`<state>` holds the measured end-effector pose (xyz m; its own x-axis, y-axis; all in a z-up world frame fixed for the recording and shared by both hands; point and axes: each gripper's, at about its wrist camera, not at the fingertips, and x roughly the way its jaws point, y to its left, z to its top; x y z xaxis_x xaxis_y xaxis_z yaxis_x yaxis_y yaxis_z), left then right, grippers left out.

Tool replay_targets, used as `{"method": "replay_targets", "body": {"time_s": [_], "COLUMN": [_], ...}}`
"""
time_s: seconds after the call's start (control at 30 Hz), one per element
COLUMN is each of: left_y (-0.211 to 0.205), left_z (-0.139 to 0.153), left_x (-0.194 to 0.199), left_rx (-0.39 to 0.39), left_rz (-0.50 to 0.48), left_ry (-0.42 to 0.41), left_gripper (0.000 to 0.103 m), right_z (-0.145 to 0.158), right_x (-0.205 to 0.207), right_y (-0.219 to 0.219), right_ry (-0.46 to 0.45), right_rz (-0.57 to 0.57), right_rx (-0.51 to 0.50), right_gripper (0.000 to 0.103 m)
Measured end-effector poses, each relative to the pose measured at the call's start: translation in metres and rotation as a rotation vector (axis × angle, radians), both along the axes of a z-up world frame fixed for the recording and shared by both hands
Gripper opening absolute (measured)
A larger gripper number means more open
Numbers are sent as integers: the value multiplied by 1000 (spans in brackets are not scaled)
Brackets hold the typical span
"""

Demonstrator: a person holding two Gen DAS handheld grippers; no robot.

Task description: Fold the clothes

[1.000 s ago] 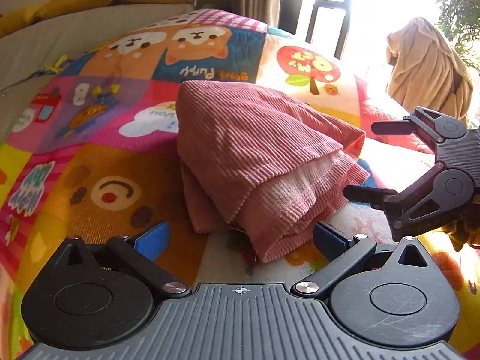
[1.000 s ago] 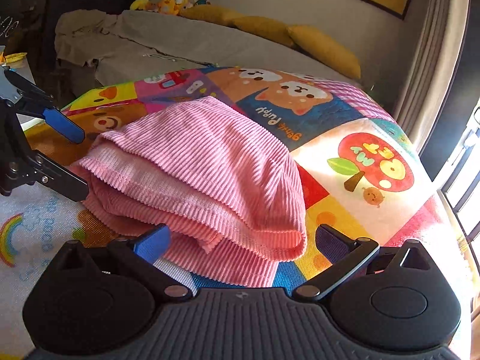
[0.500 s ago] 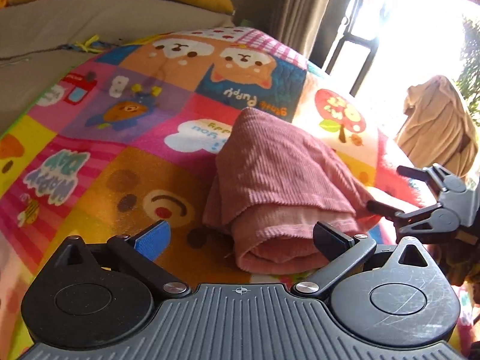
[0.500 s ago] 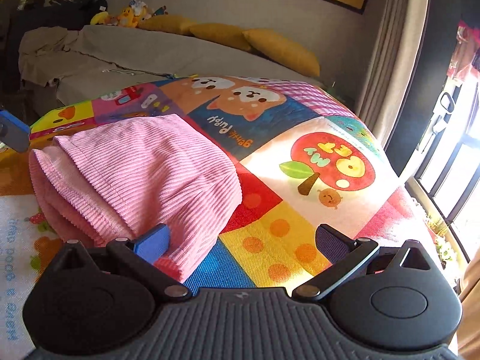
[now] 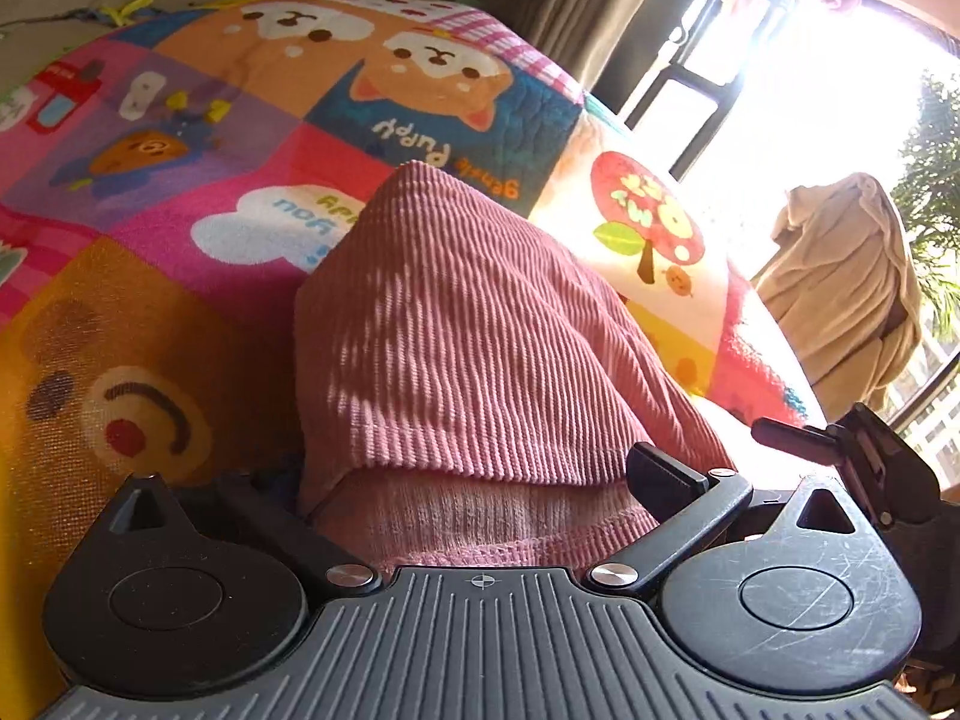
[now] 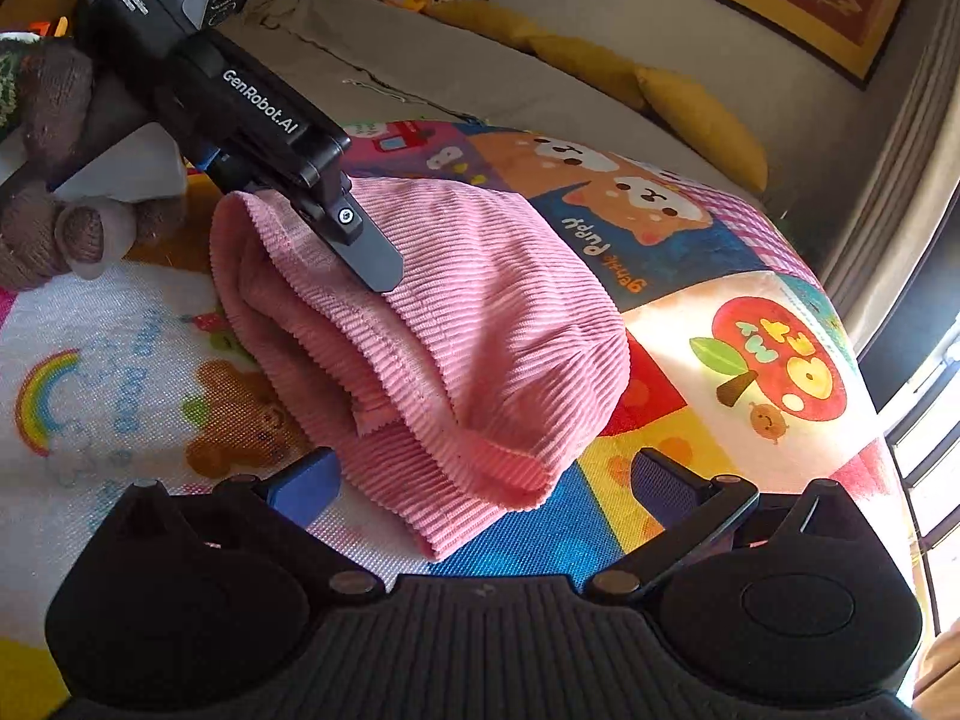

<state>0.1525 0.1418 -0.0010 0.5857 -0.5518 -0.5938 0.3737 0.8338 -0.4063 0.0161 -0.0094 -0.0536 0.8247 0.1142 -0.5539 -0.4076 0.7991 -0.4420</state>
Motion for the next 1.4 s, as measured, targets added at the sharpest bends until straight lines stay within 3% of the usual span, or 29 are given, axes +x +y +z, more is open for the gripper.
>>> {"method": "replay_targets", "body": {"time_s": [0.13,0.27,0.5,0.73,0.83,0.97,1.07,1.17,1.3,1.4], "left_y": [-9,-5,3,4,-7,-37,-52,-58,-59,-65], "left_z": [-6,-9,-11,-13,-10,-11,-13,-14,-16,-18], "left_x": [-2,-7,-14,-32,-48,-87,-117,-136,-134,-131], "left_rx": [-23,23,95,99,155,320,332,318,370,428], "left_rz": [-35,-1,78,160,204,189,194,275,371,380], "left_ry": [23,17,-18,-64,-54,-77,-94,-109,-102,-101], "left_gripper": [103,103,103,103,103,103,103,103,103,103], "right_z": [-1,4,-5,-6,-4,-3,-5,-11,-15,-14], "right_x": [23,30,20,3,-8,-29,-47,-59,-59,-56], "right_y": [-6,-20,-31,-39,-41,-43,-45,-47,-41,-40], "right_ry": [-34,4,66,103,136,189,191,143,90,89], "right_rz": [-130,-181,-241,-334,-392,-423,-439,-460,-454,-445], "right_rx": [10,83,135,186,209,264,304,354,346,343], "right_gripper": [103,103,103,103,103,103,103,103,103,103]}}
